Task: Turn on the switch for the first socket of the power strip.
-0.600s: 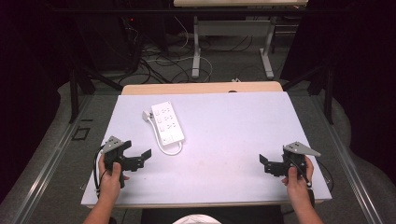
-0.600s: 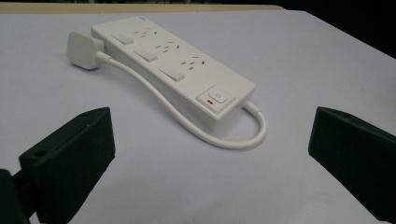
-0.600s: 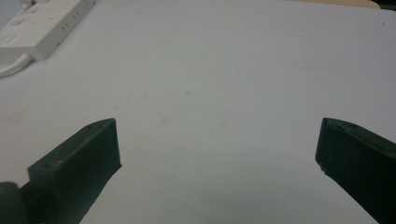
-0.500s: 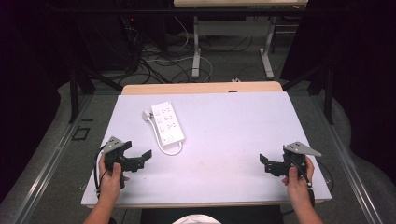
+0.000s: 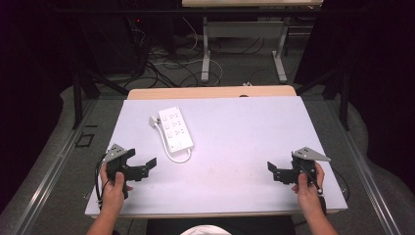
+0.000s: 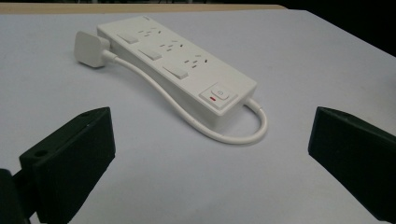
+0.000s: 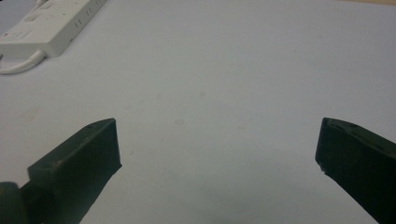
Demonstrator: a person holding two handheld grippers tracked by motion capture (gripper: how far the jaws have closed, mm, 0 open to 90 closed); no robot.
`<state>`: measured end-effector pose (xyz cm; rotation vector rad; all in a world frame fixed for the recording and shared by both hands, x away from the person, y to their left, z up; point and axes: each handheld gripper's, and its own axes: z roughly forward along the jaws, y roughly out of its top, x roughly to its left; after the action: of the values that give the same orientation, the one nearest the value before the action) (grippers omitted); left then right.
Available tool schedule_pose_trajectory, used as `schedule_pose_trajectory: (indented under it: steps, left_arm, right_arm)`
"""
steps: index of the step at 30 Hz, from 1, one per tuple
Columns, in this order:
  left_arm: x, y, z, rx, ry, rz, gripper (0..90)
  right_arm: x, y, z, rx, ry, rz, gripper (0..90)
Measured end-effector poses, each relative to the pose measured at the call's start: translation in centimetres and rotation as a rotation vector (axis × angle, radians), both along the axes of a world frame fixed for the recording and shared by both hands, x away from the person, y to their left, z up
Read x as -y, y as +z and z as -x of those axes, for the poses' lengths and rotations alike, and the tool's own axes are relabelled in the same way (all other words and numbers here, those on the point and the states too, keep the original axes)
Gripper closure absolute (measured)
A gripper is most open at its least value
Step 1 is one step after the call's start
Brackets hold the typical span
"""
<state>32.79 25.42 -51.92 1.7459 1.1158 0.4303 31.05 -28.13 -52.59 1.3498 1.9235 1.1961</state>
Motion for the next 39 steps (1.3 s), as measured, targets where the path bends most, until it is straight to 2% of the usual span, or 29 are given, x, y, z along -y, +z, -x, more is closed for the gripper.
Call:
schedule_pose_trajectory:
  steps: [3, 8, 12, 17, 18, 22, 31, 34, 36, 39]
  left_arm:
    - [0.2, 0.5, -0.3, 0.005, 0.002, 0.005, 0.7]
    - [0.7, 0.7, -0.4, -0.009, -0.017, 0.0, 0.7]
    - [1.0, 1.2, -0.5, -0.011, -0.028, 0.007, 0.7]
    - [1.2, 1.9, -0.7, -0.009, -0.037, 0.004, 0.7]
    - [1.3, 2.0, -0.7, -0.013, -0.032, 0.026, 0.7]
    - [1.2, 2.6, -0.8, -0.008, -0.036, 0.035, 0.7]
    - [2.1, 4.3, -2.4, 0.016, -0.049, 0.025, 0.7]
    - [2.7, 5.3, -3.2, 0.029, -0.062, 0.03, 0.7]
    - [2.9, 5.7, -3.7, 0.028, -0.061, 0.033, 0.7]
    - [3.1, 6.0, -4.1, 0.022, -0.058, 0.035, 0.7]
  right_arm:
    - [-0.1, 0.0, -0.1, 0.0, -0.008, -0.004, 0.0]
    - [-0.3, -0.1, -0.3, -0.002, 0.013, 0.009, 0.0]
    - [-0.3, -0.3, -0.2, -0.01, 0.004, -0.013, 0.0]
    - [-0.5, -0.1, -0.3, -0.004, 0.011, -0.01, 0.0]
    - [-0.6, -0.1, -0.2, -0.005, 0.007, -0.004, 0.0]
    - [-0.4, -0.2, 0.0, 0.0, 0.01, -0.006, 0.0]
    - [0.0, 0.0, 0.1, 0.003, -0.01, -0.02, 0.0]
    - [0.0, -0.1, 0.0, 0.005, -0.009, -0.014, 0.0]
    - [0.1, -0.2, 0.0, -0.009, -0.012, -0.023, 0.0]
    - [0.2, -0.2, 0.1, -0.006, -0.014, -0.028, 0.0]
